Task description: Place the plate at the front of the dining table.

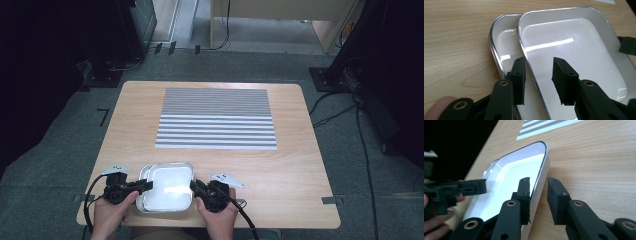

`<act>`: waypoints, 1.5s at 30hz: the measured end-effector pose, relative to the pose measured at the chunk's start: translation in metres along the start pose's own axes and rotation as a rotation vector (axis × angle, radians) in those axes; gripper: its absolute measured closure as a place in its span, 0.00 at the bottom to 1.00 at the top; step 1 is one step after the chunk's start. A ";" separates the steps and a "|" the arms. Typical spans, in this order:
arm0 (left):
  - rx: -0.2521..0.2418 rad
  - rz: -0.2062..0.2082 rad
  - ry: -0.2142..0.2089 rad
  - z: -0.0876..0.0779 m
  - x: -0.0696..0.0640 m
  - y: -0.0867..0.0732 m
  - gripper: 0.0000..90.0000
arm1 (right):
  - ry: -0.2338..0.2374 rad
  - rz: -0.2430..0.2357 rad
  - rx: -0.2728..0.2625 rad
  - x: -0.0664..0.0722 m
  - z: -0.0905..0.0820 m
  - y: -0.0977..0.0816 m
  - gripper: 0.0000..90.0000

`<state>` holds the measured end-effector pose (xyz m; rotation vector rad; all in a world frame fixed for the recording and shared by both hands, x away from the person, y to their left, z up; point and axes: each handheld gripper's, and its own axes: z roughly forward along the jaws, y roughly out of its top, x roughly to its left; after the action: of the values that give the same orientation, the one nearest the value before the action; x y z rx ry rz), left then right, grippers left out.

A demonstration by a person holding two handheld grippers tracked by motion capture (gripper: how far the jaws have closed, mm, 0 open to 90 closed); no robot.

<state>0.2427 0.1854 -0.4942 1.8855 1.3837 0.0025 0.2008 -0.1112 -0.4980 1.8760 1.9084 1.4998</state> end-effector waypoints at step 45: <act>-0.094 0.159 0.120 0.020 -0.076 0.026 0.92 | -0.227 -0.106 -0.098 -0.011 -0.026 0.022 1.00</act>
<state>0.2413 0.1099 -0.4611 1.9376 1.2855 0.2589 0.2028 -0.1395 -0.4761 1.7864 1.7695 1.2646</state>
